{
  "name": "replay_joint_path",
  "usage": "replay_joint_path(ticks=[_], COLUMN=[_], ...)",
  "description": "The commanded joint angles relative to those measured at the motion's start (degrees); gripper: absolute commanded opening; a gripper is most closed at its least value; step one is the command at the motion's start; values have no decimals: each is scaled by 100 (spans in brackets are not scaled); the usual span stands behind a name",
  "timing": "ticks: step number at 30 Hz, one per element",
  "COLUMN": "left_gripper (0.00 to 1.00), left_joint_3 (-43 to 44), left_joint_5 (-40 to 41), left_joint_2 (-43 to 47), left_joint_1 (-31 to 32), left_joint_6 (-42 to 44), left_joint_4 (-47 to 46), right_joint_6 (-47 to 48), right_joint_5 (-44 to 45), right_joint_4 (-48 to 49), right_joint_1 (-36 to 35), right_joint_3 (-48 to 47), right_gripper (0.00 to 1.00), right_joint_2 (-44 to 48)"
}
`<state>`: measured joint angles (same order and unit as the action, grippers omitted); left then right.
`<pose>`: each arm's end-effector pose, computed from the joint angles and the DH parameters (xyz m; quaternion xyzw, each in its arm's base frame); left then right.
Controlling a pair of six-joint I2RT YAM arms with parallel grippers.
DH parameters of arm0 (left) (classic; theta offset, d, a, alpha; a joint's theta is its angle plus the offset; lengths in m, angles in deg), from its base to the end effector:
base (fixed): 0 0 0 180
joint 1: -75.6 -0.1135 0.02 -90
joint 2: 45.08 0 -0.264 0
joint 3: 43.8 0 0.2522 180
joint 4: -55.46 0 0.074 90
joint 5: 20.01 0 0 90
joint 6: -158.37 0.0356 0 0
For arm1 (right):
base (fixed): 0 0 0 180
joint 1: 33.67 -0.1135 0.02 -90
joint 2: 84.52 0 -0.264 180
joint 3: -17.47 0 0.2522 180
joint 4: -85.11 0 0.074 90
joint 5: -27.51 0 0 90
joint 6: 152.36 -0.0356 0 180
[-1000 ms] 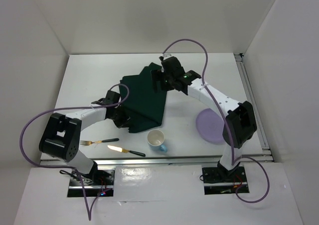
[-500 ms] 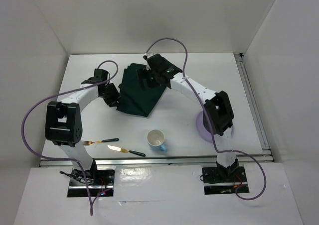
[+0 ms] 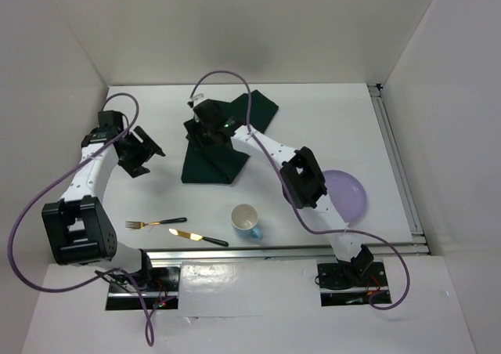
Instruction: Set the dinner table for one person
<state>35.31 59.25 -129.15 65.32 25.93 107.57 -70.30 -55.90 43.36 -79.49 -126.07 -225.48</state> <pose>0.2995 0.0476 0.2628 -0.4002 0.8673 -0.1644 0.2463 0.3944 0.4000 0.2221 -0.2693 0.8609 0.1474 0.4056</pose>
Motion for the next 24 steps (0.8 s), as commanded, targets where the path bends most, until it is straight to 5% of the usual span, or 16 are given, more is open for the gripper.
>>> replay_joint_path(ticks=[1,15,20,24], left_gripper=[85,85,85,85], left_joint_3=[-249,-549,-610,-610], left_joint_5=[3,-297,-350,-437], left_joint_2=[425,717,717,717], left_joint_1=[-202,-519,-519,-519], left_joint_6=[-168,-98,-46,7], left_joint_4=[208,155,103,103], right_joint_6=[355,619,619,400], right_joint_5=[500,1459,1968,2153], right_joint_4=[451,839,900,1251], right_joint_1=[-243,-348,-401,-454], right_joint_3=[-276,-777,-839,-550], right_gripper=[77,47,0,0], right_joint_2=[-246,-1082,-872,-117])
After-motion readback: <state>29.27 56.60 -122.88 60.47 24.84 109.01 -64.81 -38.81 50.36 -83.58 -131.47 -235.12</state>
